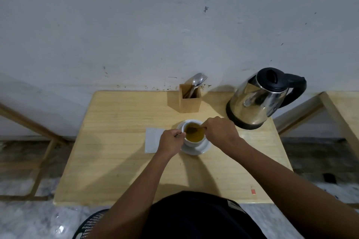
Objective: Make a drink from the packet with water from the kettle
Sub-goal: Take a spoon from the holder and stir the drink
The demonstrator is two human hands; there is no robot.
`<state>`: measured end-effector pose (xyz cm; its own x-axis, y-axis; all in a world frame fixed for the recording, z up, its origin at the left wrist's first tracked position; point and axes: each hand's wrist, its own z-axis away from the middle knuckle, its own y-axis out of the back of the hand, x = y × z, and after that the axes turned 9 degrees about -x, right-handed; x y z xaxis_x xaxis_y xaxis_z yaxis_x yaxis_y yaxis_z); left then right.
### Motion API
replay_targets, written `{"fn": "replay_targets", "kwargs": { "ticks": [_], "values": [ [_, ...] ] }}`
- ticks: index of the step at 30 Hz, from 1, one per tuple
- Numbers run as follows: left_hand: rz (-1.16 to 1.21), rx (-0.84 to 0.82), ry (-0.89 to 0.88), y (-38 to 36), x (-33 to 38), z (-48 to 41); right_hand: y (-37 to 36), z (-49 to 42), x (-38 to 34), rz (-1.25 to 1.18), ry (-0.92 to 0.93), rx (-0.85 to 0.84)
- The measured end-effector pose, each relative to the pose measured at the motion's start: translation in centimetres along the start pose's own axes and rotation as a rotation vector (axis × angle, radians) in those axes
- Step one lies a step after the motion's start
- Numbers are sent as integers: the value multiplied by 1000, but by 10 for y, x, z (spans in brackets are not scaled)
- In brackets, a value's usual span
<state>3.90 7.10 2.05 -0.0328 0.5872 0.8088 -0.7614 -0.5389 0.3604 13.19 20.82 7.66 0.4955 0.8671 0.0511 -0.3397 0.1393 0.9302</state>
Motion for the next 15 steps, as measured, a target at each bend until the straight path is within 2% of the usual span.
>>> {"fn": "replay_targets", "kwargs": {
  "ticks": [5, 10, 15],
  "values": [
    [12, -1, 10, 0, -1, 1, 27, 0, -1, 110, 28, -71],
    [22, -4, 9, 1, 1, 4, 39, 2, -7, 69, 71, -162],
    [31, 8, -4, 1, 2, 6, 32, -5, -16, 40, 67, -118]
  ]
}}
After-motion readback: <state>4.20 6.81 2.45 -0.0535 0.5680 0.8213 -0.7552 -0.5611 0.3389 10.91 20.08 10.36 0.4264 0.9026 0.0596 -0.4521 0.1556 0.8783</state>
